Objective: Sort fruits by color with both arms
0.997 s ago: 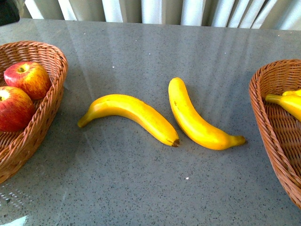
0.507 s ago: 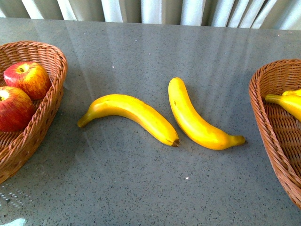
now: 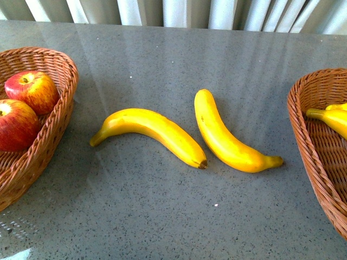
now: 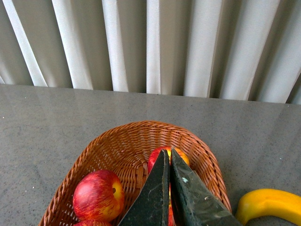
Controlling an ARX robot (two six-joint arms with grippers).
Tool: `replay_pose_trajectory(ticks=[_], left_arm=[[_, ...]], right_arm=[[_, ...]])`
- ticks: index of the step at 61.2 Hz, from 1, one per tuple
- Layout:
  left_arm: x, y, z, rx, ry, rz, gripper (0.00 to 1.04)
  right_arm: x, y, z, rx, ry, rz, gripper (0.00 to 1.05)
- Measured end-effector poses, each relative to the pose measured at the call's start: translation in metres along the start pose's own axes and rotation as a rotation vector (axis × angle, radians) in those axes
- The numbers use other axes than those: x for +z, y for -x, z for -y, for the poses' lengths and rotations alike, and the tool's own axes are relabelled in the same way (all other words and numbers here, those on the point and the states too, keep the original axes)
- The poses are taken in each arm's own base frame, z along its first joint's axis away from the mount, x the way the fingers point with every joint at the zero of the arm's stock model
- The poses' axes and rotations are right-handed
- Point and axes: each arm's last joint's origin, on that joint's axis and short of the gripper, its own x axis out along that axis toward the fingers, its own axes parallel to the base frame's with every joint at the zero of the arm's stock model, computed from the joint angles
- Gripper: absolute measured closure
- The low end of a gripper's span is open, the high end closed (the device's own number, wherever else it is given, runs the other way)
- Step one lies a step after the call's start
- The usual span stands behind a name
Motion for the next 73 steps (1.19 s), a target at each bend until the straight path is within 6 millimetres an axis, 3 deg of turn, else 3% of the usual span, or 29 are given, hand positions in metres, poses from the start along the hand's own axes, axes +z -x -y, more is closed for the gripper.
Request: replay_pose_trajectory(ticks=[39, 73], left_arm=[[0.007, 0.027, 0.000, 0.000, 0.000, 0.024, 1.03], [0.006, 0.038, 0.000, 0.000, 0.000, 0.024, 1.03]], right_arm=[[0.000, 0.000, 0.000, 0.000, 0.000, 0.000, 0.09], [0.000, 0.000, 0.000, 0.000, 0.000, 0.000, 0.09]])
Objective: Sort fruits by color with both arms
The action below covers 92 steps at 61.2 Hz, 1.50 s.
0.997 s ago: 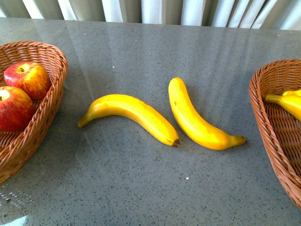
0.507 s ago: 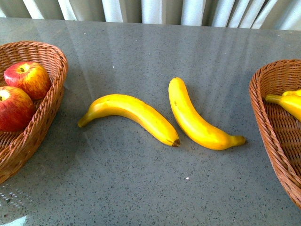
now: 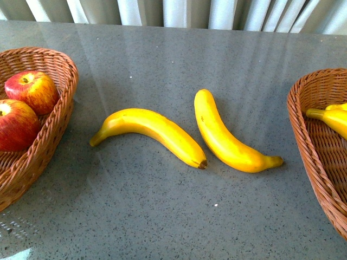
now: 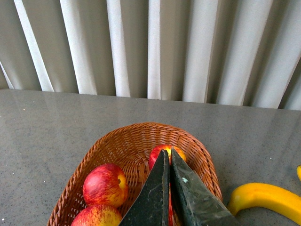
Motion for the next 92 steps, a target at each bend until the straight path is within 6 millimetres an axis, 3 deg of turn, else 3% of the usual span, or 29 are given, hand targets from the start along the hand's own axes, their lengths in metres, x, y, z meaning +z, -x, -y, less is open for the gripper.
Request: replay_pose_trajectory(ticks=[10, 27, 35, 46, 56, 69, 77, 92], left_arm=[[-0.003, 0.010, 0.000, 0.000, 0.000, -0.013, 1.03], [-0.004, 0.011, 0.000, 0.001, -0.001, -0.018, 1.02], [-0.004, 0.011, 0.000, 0.001, -0.002, -0.018, 0.79], [-0.004, 0.011, 0.000, 0.001, -0.002, -0.018, 0.35], [-0.004, 0.011, 0.000, 0.001, -0.002, -0.018, 0.08], [-0.004, 0.011, 0.000, 0.001, -0.004, -0.018, 0.09], [-0.004, 0.011, 0.000, 0.001, -0.005, -0.017, 0.09], [-0.004, 0.011, 0.000, 0.001, -0.005, -0.017, 0.09]], right_arm=[[0.000, 0.000, 0.000, 0.000, 0.000, 0.000, 0.09], [0.000, 0.000, 0.000, 0.000, 0.000, 0.000, 0.09], [0.000, 0.000, 0.000, 0.000, 0.000, 0.000, 0.09], [0.000, 0.000, 0.000, 0.000, 0.000, 0.000, 0.09], [0.000, 0.000, 0.000, 0.000, 0.000, 0.000, 0.09], [-0.001, -0.001, 0.000, 0.029, 0.008, -0.037, 0.09], [-0.003, -0.007, -0.004, 0.307, -0.039, -0.558, 0.09], [0.010, -0.052, -0.014, 0.373, 0.149, -0.494, 0.09]])
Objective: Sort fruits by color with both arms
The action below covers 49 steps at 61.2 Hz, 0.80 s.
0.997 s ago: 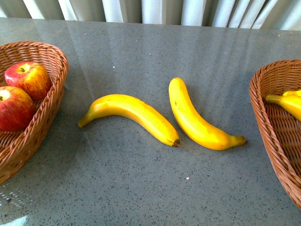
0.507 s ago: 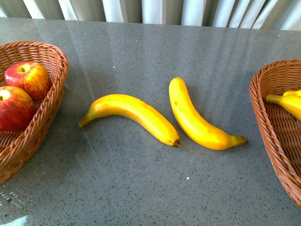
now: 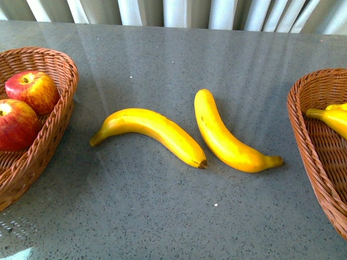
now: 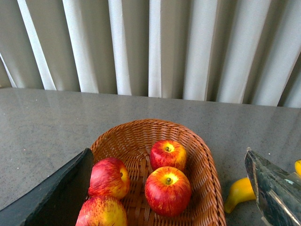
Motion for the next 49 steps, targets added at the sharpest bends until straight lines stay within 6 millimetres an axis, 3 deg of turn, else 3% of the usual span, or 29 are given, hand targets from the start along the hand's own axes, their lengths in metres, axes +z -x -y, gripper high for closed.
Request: replay_pose_trajectory(ticks=[12, 26, 36, 49], left_arm=[[0.000, 0.000, 0.000, 0.000, 0.000, 0.000, 0.09], [0.000, 0.000, 0.000, 0.000, 0.000, 0.000, 0.09], [0.000, 0.000, 0.000, 0.000, 0.000, 0.000, 0.09], [0.000, 0.000, 0.000, 0.000, 0.000, 0.000, 0.09]], right_arm=[[0.027, -0.067, -0.018, 0.164, 0.235, -0.028, 0.09], [0.046, -0.148, -0.069, 0.357, 0.447, -0.134, 0.09], [0.047, -0.186, -0.100, 0.415, 0.517, -0.193, 0.09], [0.048, -0.221, -0.119, 0.425, 0.545, -0.238, 0.09]])
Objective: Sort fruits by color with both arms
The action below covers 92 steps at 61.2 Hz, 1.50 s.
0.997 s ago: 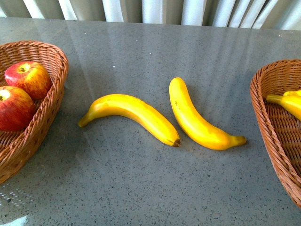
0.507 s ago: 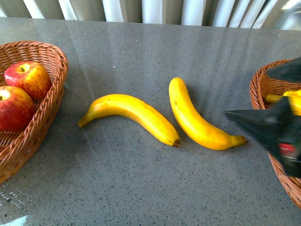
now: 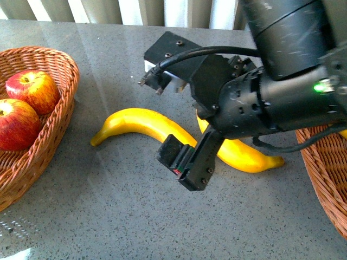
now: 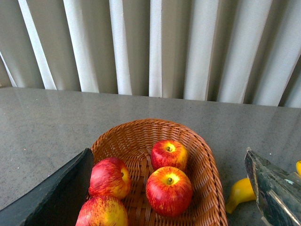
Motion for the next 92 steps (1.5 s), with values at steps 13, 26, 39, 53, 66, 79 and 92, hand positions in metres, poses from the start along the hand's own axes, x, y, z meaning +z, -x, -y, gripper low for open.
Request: replay_pose_trajectory(ticks=[13, 26, 39, 53, 66, 79, 92], left_arm=[[0.000, 0.000, 0.000, 0.000, 0.000, 0.000, 0.09], [0.000, 0.000, 0.000, 0.000, 0.000, 0.000, 0.09], [0.000, 0.000, 0.000, 0.000, 0.000, 0.000, 0.09], [0.000, 0.000, 0.000, 0.000, 0.000, 0.000, 0.09], [0.000, 0.000, 0.000, 0.000, 0.000, 0.000, 0.09], [0.000, 0.000, 0.000, 0.000, 0.000, 0.000, 0.09], [0.000, 0.000, 0.000, 0.000, 0.000, 0.000, 0.09]], right_arm=[[0.007, -0.030, 0.009, 0.006, -0.005, -0.048, 0.09], [0.009, -0.042, 0.011, 0.031, -0.025, -0.054, 0.09], [0.013, -0.048, 0.006, 0.053, -0.029, -0.056, 0.09], [0.009, -0.055, 0.001, 0.066, -0.054, -0.087, 0.15], [0.009, -0.055, 0.004, 0.011, -0.092, -0.093, 0.46], [0.013, -0.034, 0.016, -0.091, -0.199, -0.040, 0.75], [0.024, 0.027, 0.042, -0.288, -0.397, 0.093, 0.75]])
